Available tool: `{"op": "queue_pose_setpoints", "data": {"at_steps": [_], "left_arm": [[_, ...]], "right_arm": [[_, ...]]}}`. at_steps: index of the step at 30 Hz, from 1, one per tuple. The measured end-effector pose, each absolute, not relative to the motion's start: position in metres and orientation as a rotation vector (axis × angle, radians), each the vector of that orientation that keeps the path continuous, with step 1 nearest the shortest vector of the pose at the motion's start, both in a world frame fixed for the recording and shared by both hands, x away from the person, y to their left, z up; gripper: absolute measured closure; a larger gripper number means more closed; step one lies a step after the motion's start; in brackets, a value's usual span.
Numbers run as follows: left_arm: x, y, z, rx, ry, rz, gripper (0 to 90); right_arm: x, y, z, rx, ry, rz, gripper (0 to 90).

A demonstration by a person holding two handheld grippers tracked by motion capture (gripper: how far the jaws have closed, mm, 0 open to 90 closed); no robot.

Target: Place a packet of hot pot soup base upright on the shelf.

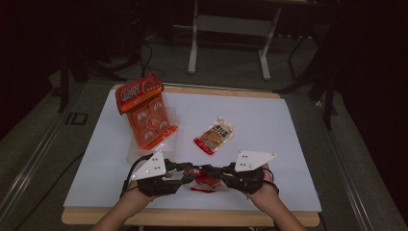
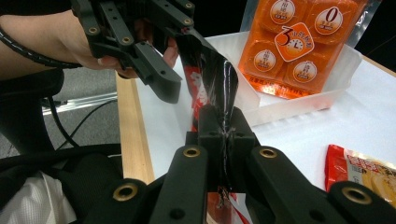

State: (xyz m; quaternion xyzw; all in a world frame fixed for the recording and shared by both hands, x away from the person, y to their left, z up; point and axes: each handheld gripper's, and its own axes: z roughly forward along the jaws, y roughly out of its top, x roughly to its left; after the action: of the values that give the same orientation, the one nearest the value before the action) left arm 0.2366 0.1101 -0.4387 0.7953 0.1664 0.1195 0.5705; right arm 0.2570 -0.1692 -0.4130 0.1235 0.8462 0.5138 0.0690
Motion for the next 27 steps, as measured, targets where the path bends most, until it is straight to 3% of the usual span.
{"op": "queue_pose_setpoints", "data": {"at_steps": [7, 16, 17, 25, 27], "left_arm": [[0.239, 0.11, -0.44, 1.9, 0.395, 0.275, 84.4], [0.239, 0.111, -0.438, 1.89, 0.363, 0.322, 87.1], [0.239, 0.112, -0.437, 1.884, 0.349, 0.324, 87.2], [0.24, 0.116, -0.431, 1.88, 0.298, 0.334, 87.1], [0.24, 0.118, -0.428, 1.879, 0.284, 0.355, 87.2]], "right_arm": [[0.256, -0.167, -0.414, 0.364, 2.556, 1.529, 88.0], [0.258, -0.168, -0.415, 0.381, 2.556, 1.544, 87.0], [0.26, -0.169, -0.414, 0.394, 2.552, 1.562, 82.0], [0.263, -0.171, -0.412, 0.4, 2.533, 1.587, 70.0], [0.264, -0.172, -0.411, 0.406, 2.522, 1.586, 59.8]]}}
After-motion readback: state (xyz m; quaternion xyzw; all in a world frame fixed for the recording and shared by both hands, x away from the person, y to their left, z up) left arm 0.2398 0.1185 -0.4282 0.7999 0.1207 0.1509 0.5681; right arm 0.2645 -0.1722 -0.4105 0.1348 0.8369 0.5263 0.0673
